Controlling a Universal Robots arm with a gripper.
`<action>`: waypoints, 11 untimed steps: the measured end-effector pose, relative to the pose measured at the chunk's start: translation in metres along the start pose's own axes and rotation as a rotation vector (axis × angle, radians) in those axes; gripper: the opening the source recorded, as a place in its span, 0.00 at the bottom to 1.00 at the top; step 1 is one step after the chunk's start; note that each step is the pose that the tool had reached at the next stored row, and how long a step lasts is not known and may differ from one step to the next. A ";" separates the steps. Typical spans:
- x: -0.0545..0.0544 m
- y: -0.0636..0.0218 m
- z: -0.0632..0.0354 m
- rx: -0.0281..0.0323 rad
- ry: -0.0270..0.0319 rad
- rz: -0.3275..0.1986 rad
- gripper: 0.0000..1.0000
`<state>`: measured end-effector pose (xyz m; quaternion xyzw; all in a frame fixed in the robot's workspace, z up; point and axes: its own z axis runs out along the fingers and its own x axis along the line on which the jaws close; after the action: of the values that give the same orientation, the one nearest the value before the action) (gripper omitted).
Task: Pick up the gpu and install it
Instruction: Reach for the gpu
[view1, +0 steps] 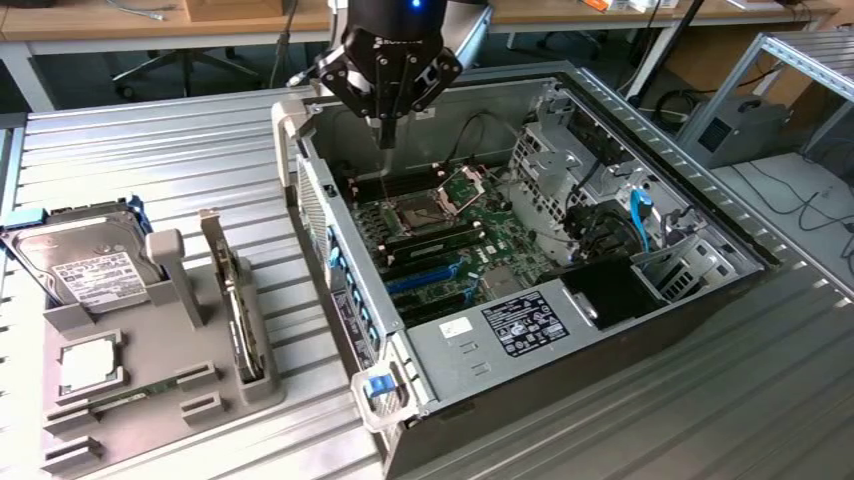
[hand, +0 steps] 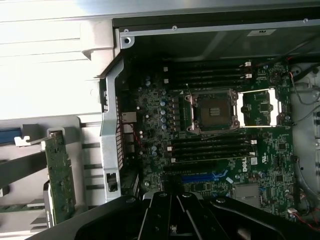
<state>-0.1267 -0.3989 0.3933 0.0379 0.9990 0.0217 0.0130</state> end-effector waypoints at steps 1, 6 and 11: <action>0.001 0.0000 0.0000 -0.0001 -0.0001 0.000 0.11; 0.001 0.0000 0.0000 -0.0001 -0.0001 0.000 0.11; 0.002 -0.0002 0.0000 -0.0001 0.0000 0.000 0.11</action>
<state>-0.1290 -0.3989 0.3932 0.0379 0.9990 0.0217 0.0131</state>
